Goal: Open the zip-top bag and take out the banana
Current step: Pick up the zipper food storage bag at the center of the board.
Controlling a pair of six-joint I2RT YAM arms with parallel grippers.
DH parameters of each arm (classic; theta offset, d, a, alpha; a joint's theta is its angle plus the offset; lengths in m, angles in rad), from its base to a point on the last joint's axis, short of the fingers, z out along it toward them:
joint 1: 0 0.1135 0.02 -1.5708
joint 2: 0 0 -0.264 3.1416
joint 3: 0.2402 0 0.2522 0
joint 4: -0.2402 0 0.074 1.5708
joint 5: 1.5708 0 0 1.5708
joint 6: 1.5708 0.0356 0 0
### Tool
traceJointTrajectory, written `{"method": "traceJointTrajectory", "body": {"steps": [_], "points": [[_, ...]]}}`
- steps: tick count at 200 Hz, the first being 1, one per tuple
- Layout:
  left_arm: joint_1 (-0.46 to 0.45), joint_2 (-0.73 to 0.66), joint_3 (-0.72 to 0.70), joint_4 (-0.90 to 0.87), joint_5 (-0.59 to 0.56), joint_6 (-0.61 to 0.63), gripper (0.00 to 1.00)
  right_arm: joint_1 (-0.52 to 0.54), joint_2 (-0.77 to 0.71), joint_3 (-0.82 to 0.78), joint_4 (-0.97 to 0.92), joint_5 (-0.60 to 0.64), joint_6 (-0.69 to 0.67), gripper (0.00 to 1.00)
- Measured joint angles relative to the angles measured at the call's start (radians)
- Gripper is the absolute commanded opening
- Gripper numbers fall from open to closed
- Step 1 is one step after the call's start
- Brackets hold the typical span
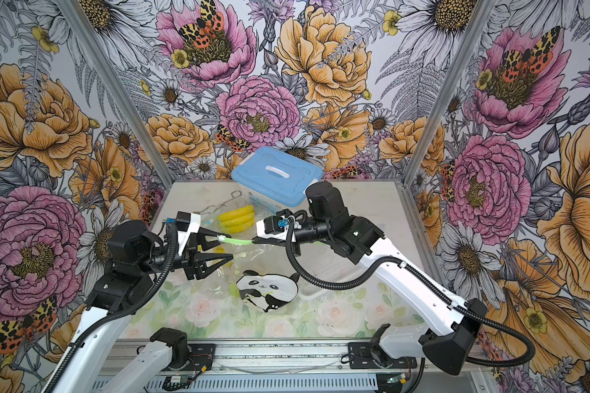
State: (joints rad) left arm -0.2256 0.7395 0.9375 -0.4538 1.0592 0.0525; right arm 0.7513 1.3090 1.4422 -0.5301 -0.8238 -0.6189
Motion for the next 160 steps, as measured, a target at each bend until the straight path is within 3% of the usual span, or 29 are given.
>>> {"method": "traceJointTrajectory", "body": {"steps": [59, 119, 132, 149, 160], "points": [[0.008, -0.016, 0.002, -0.052, -0.002, 0.039, 0.24, 0.000, 0.000, -0.011, 0.005, 0.007, 0.000, 0.00], [0.014, -0.007, 0.011, -0.059, -0.002, 0.041, 0.19, -0.021, 0.000, -0.020, 0.022, 0.007, 0.012, 0.00], [0.014, -0.006, 0.011, -0.059, -0.003, 0.041, 0.14, -0.025, 0.000, -0.026, 0.034, 0.006, 0.020, 0.00], [0.014, -0.005, 0.011, -0.061, -0.003, 0.042, 0.00, -0.030, -0.001, -0.034, 0.044, 0.006, 0.027, 0.00], [0.014, -0.004, 0.011, -0.064, -0.003, 0.043, 0.00, -0.033, -0.001, -0.037, 0.051, 0.006, 0.031, 0.00]]}}
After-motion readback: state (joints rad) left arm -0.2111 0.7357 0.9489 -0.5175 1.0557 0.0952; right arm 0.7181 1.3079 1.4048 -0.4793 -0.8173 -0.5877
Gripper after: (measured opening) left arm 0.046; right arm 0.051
